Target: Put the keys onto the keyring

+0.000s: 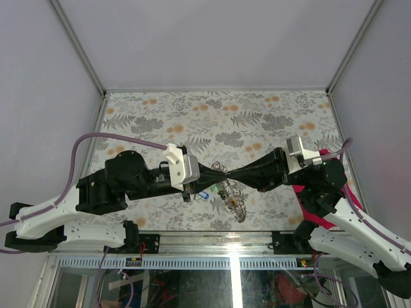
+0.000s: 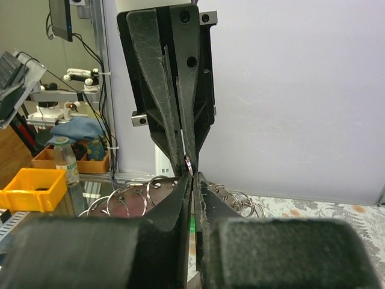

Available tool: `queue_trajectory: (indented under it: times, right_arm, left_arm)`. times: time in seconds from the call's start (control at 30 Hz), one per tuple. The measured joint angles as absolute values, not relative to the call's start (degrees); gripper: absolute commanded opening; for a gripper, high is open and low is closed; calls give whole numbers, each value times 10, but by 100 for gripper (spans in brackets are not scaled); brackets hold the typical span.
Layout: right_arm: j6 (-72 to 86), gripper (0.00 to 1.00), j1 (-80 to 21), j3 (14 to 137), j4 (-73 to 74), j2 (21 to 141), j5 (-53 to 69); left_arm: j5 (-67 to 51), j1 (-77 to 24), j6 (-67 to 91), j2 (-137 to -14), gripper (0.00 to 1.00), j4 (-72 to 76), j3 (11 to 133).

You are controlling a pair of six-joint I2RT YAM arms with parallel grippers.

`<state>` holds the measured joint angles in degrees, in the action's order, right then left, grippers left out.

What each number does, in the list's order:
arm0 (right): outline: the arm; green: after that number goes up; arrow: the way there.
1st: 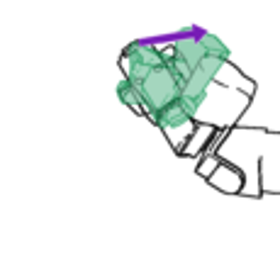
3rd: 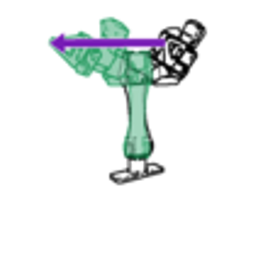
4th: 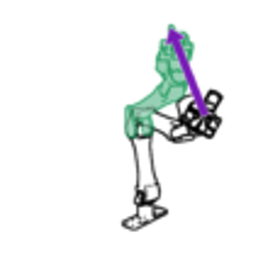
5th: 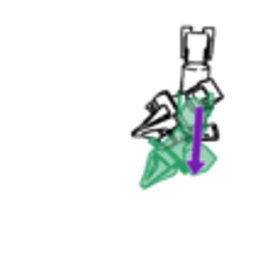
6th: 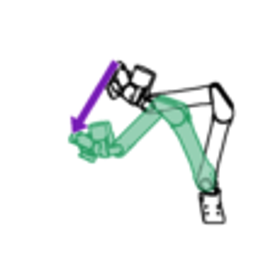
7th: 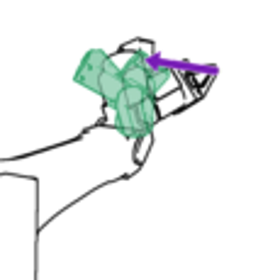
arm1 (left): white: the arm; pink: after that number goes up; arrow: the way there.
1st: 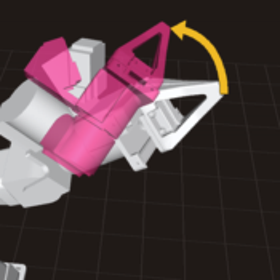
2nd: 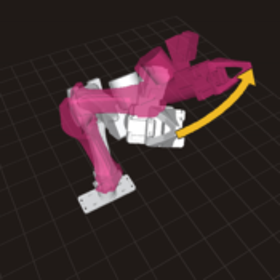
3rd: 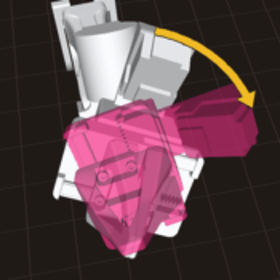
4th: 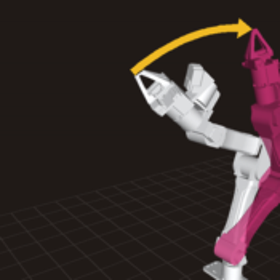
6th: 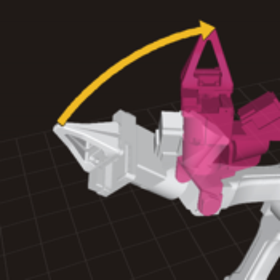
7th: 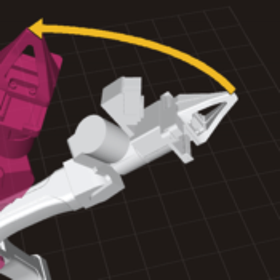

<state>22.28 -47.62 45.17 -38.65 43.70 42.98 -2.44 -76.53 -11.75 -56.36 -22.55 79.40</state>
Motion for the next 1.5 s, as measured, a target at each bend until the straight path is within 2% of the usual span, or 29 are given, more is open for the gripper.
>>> queue_trajectory:
  times: [0.13,0.3,0.47,0.63,1.5]
  right_arm:
    - [187,24,-476,472,-328,427,431]
    - [117,30,-476,524,-209,419,437]
    - [39,31,-476,593,-63,419,448]
    - [-2,30,-476,625,10,415,462]
    - [-32,32,-476,629,71,433,481]
  left_arm:
    - [-30,-765,-118,-572,0,-233,801]
    - [-43,-768,-121,-588,0,-248,821]
    - [-52,-768,-128,-603,0,-274,843]
    - [-52,-768,-136,-612,0,-307,846]
    - [-77,-768,-149,-624,0,-340,861]
